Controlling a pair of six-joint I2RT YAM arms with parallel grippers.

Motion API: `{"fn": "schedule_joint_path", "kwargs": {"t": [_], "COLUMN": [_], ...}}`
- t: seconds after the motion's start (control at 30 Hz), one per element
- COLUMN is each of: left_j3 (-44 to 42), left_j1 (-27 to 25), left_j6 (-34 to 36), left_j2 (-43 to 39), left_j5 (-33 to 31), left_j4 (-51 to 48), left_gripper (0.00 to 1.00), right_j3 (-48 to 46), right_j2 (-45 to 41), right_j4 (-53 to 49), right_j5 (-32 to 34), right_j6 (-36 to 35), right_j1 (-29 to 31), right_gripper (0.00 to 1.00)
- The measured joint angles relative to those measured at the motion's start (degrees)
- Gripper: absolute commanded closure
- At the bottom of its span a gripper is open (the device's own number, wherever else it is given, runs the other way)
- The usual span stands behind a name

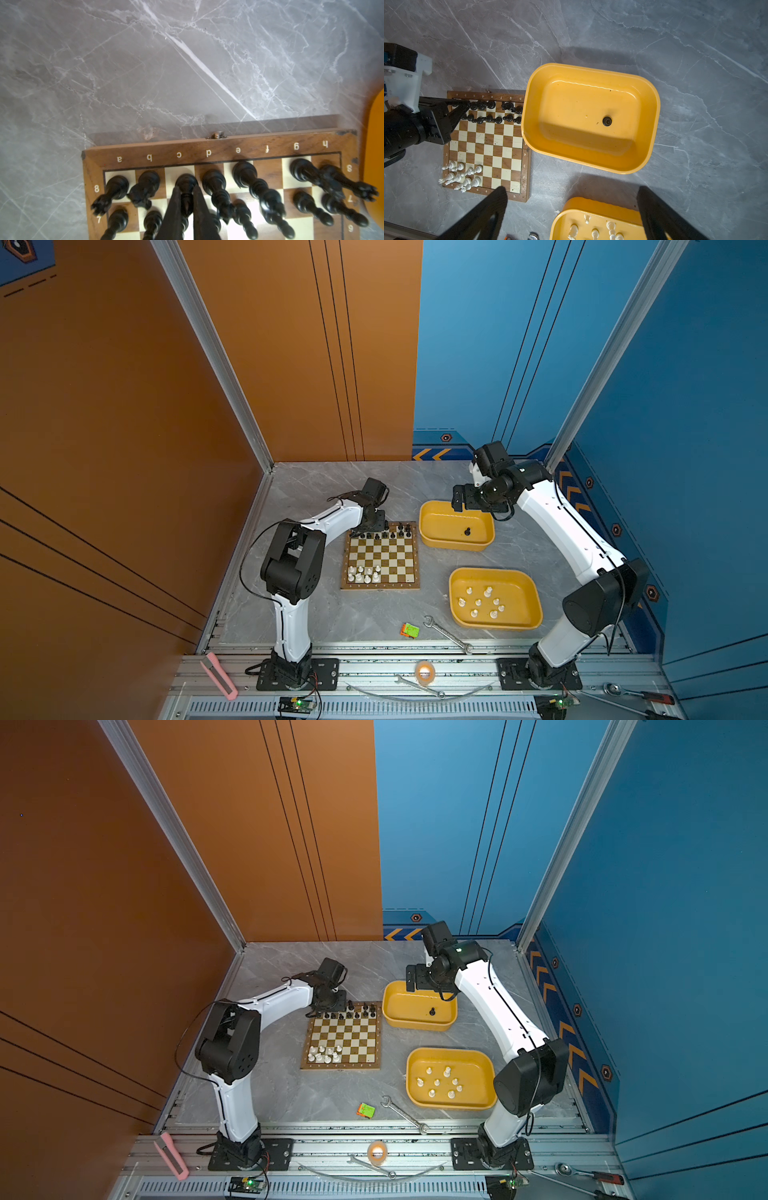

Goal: Set up the chess pieces on the board
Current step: 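Lower the black pawn onto a pawn-rank square and open the left gripper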

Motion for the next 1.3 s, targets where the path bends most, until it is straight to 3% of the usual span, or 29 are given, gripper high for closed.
{"fn": "schedule_joint_path", "kwargs": {"t": [1.0, 1.3], "left_j3": [0.0, 0.0], "left_j1": [0.48, 0.81], "left_j6": [0.04, 0.15], "left_j2": [0.0, 0.0], "left_j5": [-0.46, -1.01], "left_j4": [-0.04, -0.09], "left_gripper": [0.98, 0.77], "right_j3": [0.33, 0.33], "right_j2": [1.46, 1.57], "right_j4": [-0.28, -0.28], "right_j5": [-0.04, -0.04], "right_j6": [0.0, 0.0], "right_j1": [0.0, 0.0], "right_gripper": [0.0, 0.0]}}
